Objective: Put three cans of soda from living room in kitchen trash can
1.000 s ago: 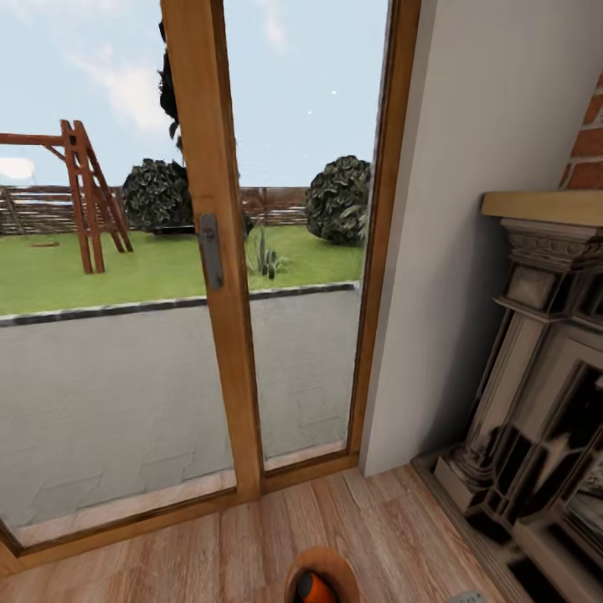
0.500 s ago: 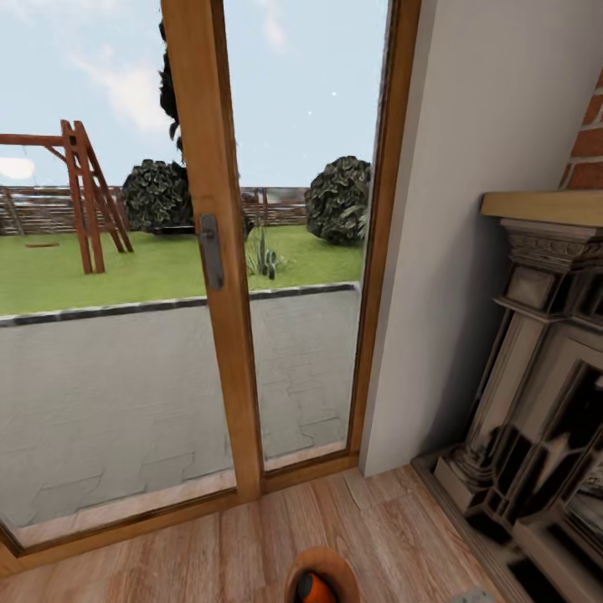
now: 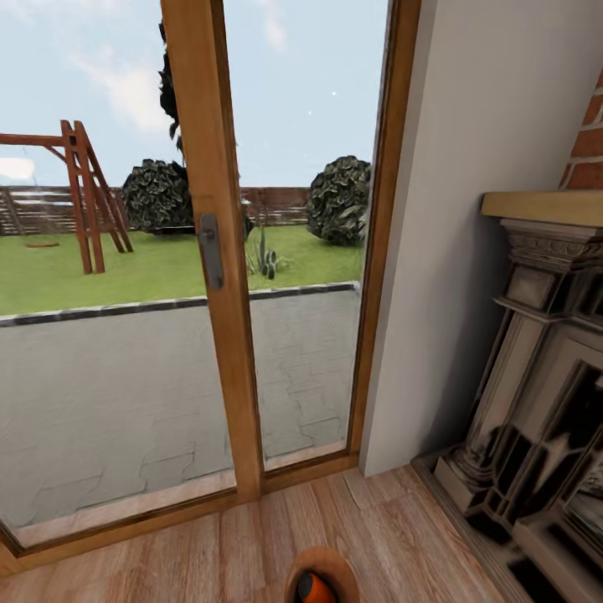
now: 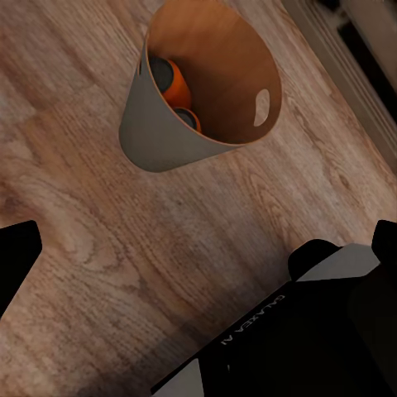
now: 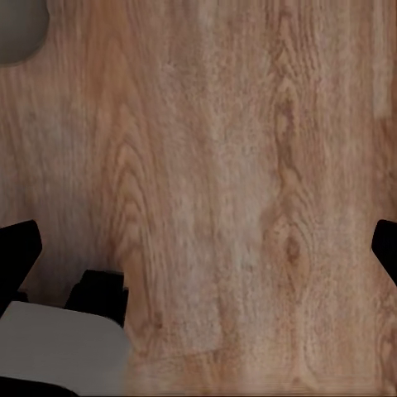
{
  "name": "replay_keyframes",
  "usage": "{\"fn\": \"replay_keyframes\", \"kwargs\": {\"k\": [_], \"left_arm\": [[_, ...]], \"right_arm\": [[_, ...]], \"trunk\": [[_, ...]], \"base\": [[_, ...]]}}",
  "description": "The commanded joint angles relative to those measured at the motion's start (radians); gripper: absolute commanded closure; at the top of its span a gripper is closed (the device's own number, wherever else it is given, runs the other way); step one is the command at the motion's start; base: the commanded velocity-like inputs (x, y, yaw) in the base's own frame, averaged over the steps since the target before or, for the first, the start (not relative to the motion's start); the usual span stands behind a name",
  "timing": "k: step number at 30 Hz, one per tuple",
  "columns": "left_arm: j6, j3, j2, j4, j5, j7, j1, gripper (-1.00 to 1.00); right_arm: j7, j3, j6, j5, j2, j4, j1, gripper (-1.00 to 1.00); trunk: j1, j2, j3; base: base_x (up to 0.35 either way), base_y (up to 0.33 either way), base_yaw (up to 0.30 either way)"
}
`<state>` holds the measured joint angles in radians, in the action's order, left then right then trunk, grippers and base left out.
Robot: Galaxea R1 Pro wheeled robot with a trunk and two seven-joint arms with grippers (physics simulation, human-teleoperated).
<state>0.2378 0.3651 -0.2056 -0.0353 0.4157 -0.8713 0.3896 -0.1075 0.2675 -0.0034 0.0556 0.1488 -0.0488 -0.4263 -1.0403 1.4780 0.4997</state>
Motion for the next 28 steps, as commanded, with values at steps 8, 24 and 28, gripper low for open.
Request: {"fn": "replay_keyframes", "kwargs": {"k": [8, 24, 28], "left_arm": [[0.000, 0.000, 0.000, 0.000, 0.000, 0.000, 0.000, -1.00], [0.000, 0.000, 0.000, 0.000, 0.000, 0.000, 0.000, -1.00], [0.000, 0.000, 0.000, 0.000, 0.000, 0.000, 0.000, -1.00]], "right_arm": [[-0.001, 0.001, -0.002, 0.002, -0.005, 0.000, 0.064, -1.00], [-0.001, 0.001, -0.006, 0.004, -0.024, 0.000, 0.129, -1.00], [-0.001, 0.001, -0.006, 0.004, -0.024, 0.000, 0.130, -1.00]], "trunk": [[0.000, 0.000, 0.000], [0.000, 0.000, 0.000], [0.000, 0.000, 0.000]], "base": [[0.000, 0.000, 0.000], [0.000, 0.000, 0.000], [0.000, 0.000, 0.000]]}}
